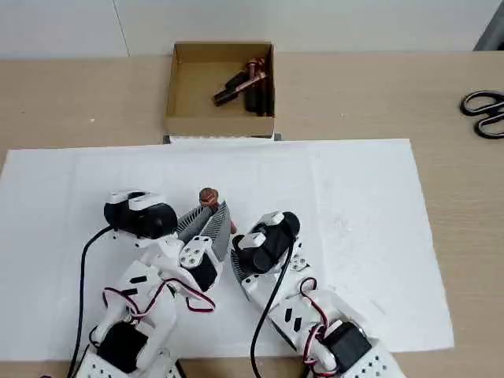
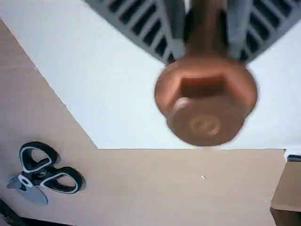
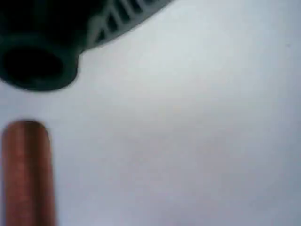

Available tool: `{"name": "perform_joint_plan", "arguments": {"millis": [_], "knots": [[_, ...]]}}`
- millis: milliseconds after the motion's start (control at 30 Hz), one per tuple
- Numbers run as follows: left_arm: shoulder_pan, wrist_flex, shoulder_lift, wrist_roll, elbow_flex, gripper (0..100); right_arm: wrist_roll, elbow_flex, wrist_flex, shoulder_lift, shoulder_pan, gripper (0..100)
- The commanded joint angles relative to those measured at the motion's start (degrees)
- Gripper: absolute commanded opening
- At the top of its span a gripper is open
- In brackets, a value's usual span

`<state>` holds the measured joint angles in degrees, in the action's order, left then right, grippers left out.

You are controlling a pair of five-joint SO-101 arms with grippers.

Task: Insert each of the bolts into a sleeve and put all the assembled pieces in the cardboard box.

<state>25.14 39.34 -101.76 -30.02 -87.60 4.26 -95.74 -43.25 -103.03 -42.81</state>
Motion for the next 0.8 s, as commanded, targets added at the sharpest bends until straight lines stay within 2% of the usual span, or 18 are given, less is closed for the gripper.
{"name": "perform_joint_plan", "arguments": {"millis": [0, 600, 767], "knots": [[0.35, 0.09, -0.35, 0.44, 3.3, 1, 0.35, -0.79, -0.04, -0.84, -0.4, 0.3], [0.44, 3.52, -0.35, 0.09, 3.38, 1, 0.26, -0.79, 3.56, -0.84, -0.4, 0.3], [3.16, 3.52, -0.35, -1.49, 3.38, 1, 0.26, -0.79, 3.65, -0.84, -0.4, 0.3]]}}
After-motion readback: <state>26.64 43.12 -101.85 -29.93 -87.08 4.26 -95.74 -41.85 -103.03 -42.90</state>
